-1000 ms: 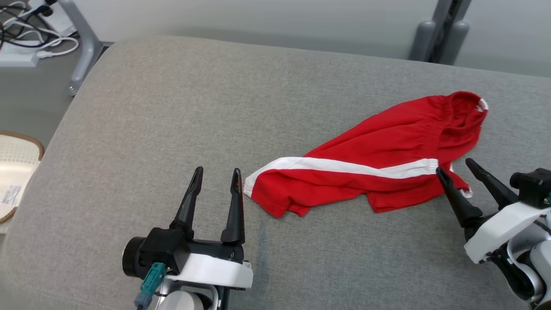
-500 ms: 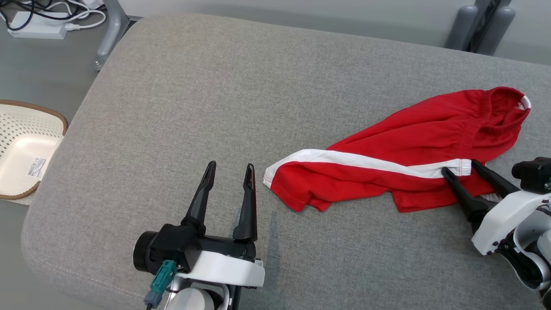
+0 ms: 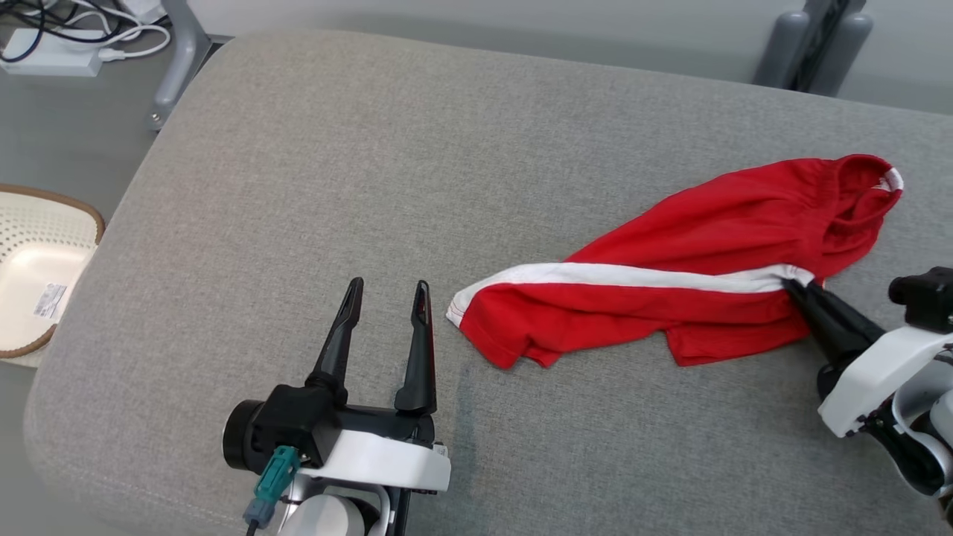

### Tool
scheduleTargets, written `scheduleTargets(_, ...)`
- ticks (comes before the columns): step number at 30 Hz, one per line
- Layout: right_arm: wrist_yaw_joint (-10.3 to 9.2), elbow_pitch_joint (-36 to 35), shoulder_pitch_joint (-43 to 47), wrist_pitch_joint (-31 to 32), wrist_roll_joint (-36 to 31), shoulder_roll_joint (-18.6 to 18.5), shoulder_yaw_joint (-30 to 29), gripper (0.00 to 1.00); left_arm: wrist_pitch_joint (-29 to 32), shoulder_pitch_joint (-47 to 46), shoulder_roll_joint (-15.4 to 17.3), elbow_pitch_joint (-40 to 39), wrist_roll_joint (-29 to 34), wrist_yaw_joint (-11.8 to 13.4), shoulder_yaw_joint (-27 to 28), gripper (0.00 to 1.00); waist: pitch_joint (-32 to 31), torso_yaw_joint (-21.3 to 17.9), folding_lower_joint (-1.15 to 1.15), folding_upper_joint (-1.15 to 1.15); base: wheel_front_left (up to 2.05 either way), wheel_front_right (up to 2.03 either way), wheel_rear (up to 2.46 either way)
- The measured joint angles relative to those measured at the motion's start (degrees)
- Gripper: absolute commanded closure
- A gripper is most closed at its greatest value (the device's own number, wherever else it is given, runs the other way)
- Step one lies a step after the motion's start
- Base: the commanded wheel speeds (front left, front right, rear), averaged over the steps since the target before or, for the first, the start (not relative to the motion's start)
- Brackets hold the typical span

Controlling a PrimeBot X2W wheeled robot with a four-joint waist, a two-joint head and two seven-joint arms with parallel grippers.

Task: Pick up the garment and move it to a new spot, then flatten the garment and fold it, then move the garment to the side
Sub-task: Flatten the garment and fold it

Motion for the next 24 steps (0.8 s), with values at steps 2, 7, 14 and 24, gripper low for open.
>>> scheduleTargets(2, 0.00, 0.05, -0.26, -1.32, 0.47, -0.58, -0.03, 1.00, 0.00, -0.01, 0.00, 0.36, 0.20, -0.18, 0.14, 0.00, -0.42, -0.51, 0.00, 0.00, 0.00, 0.00, 0.00)
scheduleTargets(7, 0.00, -0.36, 0.80, -3.52, 1.47, -2.27, -0.94, 1.00, 0.00, 0.03, 0.01, 0.89, 1.01, -0.89, 0.97, 0.00, -1.61, -2.21, 0.00, 0.00, 0.00, 0.00, 0.00)
scheduleTargets(14, 0.00, -1.40, 5.60, -4.68, 1.75, -5.69, -2.75, 1.00, 0.00, 0.37, 0.00, 3.13, 2.56, -2.71, 0.73, 0.00, -2.69, -5.41, 0.00, 0.00, 0.00, 0.00, 0.00)
scheduleTargets(24, 0.00, -3.99, 10.54, -4.10, 2.36, -6.14, -2.25, 1.00, 0.00, -0.72, -0.01, 12.32, 6.49, -7.00, -3.79, 0.00, -2.89, -8.72, 0.00, 0.00, 0.00, 0.00, 0.00)
